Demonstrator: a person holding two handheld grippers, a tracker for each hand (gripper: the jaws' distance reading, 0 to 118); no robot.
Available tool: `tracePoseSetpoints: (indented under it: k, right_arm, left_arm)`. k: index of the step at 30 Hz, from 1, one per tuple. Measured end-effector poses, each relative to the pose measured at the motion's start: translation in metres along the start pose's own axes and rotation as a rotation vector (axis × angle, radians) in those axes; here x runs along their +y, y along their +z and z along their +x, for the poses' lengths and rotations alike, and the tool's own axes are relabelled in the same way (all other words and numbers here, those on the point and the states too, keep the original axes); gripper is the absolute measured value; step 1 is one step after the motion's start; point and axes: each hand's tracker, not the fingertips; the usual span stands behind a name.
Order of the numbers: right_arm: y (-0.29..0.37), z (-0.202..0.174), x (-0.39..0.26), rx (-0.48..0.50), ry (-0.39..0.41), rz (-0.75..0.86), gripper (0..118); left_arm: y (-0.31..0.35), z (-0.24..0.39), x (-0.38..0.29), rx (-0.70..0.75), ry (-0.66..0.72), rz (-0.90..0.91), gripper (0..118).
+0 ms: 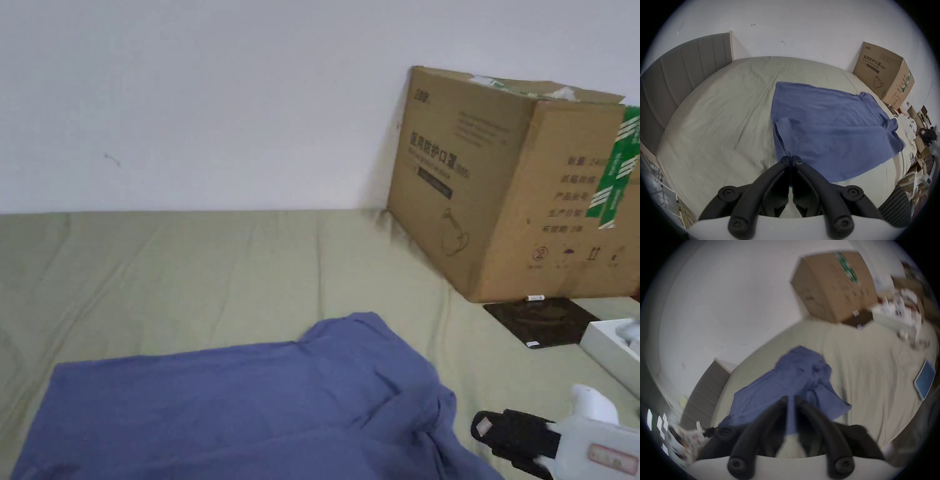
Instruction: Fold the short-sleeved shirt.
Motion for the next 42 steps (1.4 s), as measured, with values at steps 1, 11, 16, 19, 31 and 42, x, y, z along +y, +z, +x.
tracePoseSetpoints:
  k: [1, 11, 16, 19, 31, 42]
  right_arm:
    - [-0.015, 0.010, 0.010, -0.047, -0.050, -0.070, 51]
    - [-0.119, 0.051, 0.019, -0.353, 0.178, -0.397, 96]
    - [-0.112, 0.035, 0.011, -0.470, 0.306, -0.355, 26]
    - [-0.082, 0.005, 0.003, -0.395, 0.402, -0.328, 10]
    - [-0.008, 0.017, -0.018, -0.406, 0.437, -0.420, 10]
    - [-0.002, 0.047, -0.051, -0.316, 0.278, -0.399, 104]
  left_arm:
    - [0.005, 0.005, 0.007, 0.003, 0.008, 0.001, 1]
    - [0.002, -0.001, 0.002, -0.002, 0.053, -0.045, 1]
    - [-0.003, 0.003, -0.003, 0.006, 0.038, -0.070, 1]
    - [-0.005, 0.003, -0.003, 0.011, 0.037, -0.070, 1]
    - [0.063, 0.003, -0.001, -0.012, -0.091, -0.133, 1]
    - [0.037, -0.055, -0.024, -0.173, 0.109, -0.262, 78]
